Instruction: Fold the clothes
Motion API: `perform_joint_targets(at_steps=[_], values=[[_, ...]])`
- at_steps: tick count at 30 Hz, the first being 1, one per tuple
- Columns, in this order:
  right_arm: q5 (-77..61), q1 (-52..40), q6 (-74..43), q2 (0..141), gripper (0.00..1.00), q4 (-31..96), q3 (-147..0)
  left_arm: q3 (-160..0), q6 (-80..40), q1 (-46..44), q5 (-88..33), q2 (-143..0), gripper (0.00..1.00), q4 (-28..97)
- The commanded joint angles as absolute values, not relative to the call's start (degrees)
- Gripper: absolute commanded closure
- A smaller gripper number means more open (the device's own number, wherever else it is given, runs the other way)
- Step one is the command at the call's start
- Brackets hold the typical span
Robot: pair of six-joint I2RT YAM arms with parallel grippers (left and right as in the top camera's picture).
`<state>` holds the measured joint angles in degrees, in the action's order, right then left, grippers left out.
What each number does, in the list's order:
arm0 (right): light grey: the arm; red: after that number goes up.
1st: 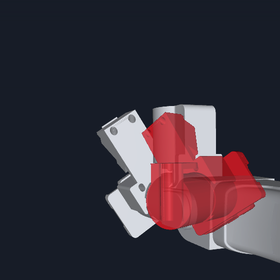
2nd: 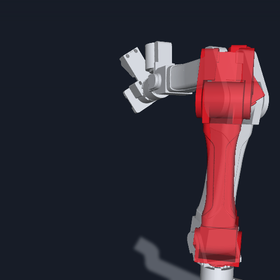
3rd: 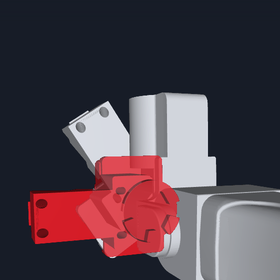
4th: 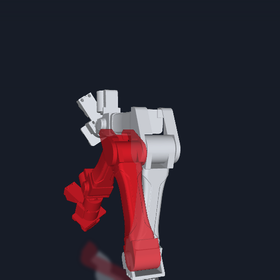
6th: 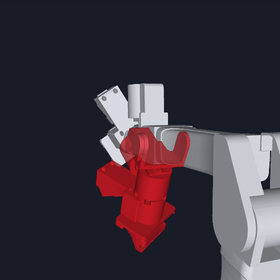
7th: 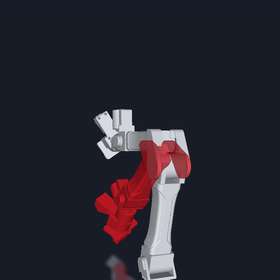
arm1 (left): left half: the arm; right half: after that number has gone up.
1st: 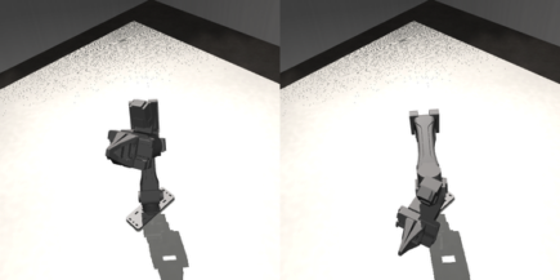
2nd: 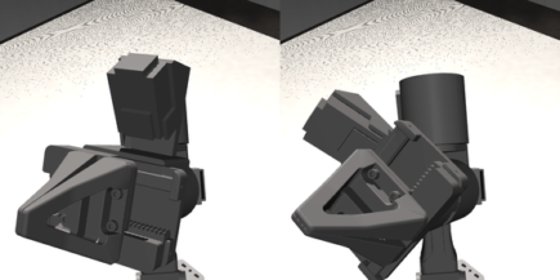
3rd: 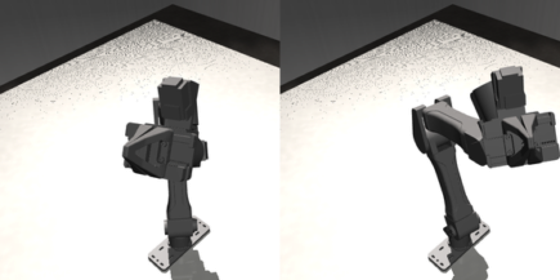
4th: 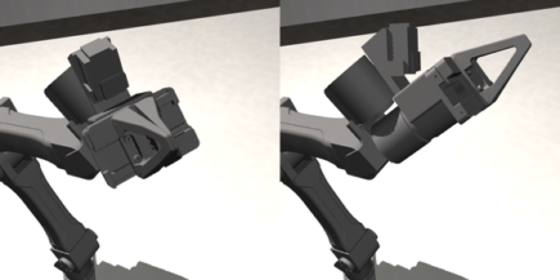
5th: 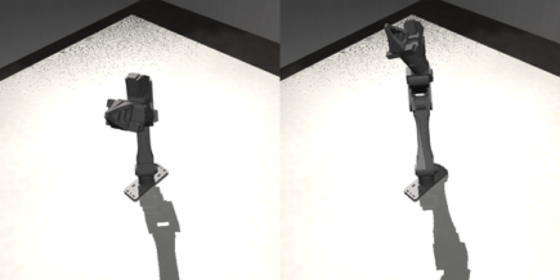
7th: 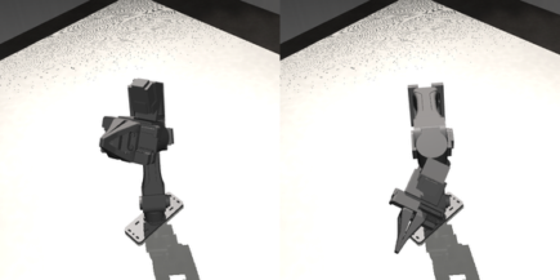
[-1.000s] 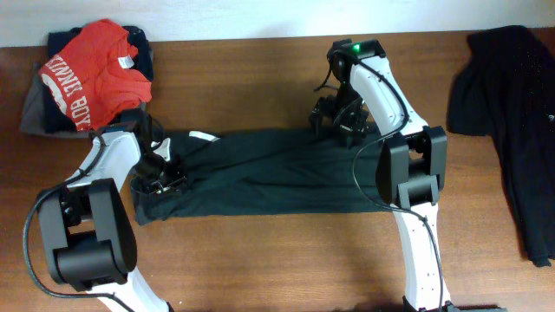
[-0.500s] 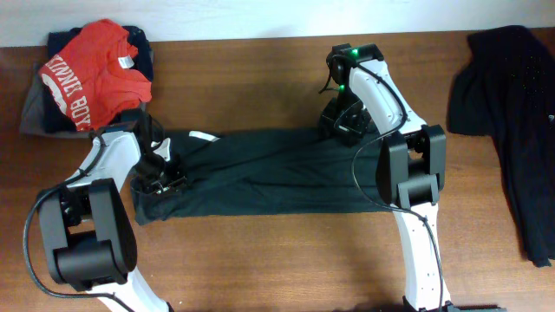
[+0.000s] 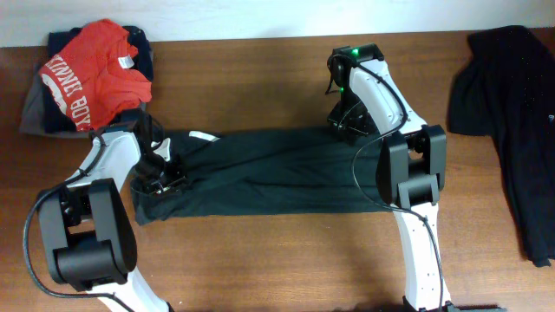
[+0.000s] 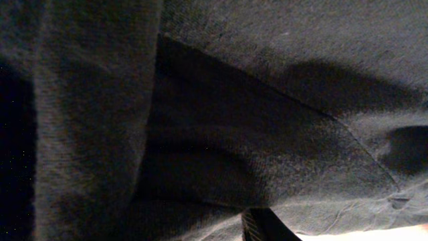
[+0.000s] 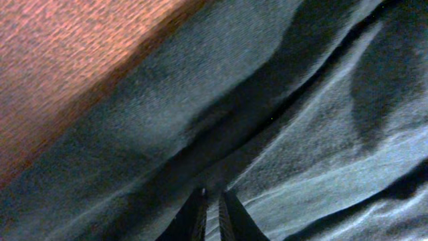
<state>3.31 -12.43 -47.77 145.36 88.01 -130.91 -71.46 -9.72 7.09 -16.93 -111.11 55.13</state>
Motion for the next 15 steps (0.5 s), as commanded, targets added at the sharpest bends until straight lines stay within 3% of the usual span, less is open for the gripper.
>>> perform_joint_targets(at_steps=[1,2,10,11,14,15], values=[[5.87,-12.27,-48.99,144.70,0.87,88.29,-130.50,-71.11,-9.58,7.42,-16.25,-110.67,0.72,55.09],[5.87,-12.27,-48.99,144.70,0.96,88.33,-130.50,-71.11,-9.56,7.42,-16.23,-110.67,0.72,55.09],[6.52,-12.25,-50.48,144.68,0.94,88.47,-130.50,-71.11,-9.58,7.40,-16.25,-110.67,0.72,55.11],[6.55,-12.25,-50.46,144.68,0.89,88.44,-130.50,-71.11,-9.58,7.42,-16.25,-110.67,0.72,55.09],[6.52,-12.27,-50.46,144.68,0.50,88.38,-130.50,-71.11,-9.56,7.42,-16.25,-110.67,0.71,55.07],[6.50,-12.27,-50.46,144.68,0.48,88.05,-130.50,-71.11,-9.56,7.40,-16.25,-110.67,0.72,55.07]])
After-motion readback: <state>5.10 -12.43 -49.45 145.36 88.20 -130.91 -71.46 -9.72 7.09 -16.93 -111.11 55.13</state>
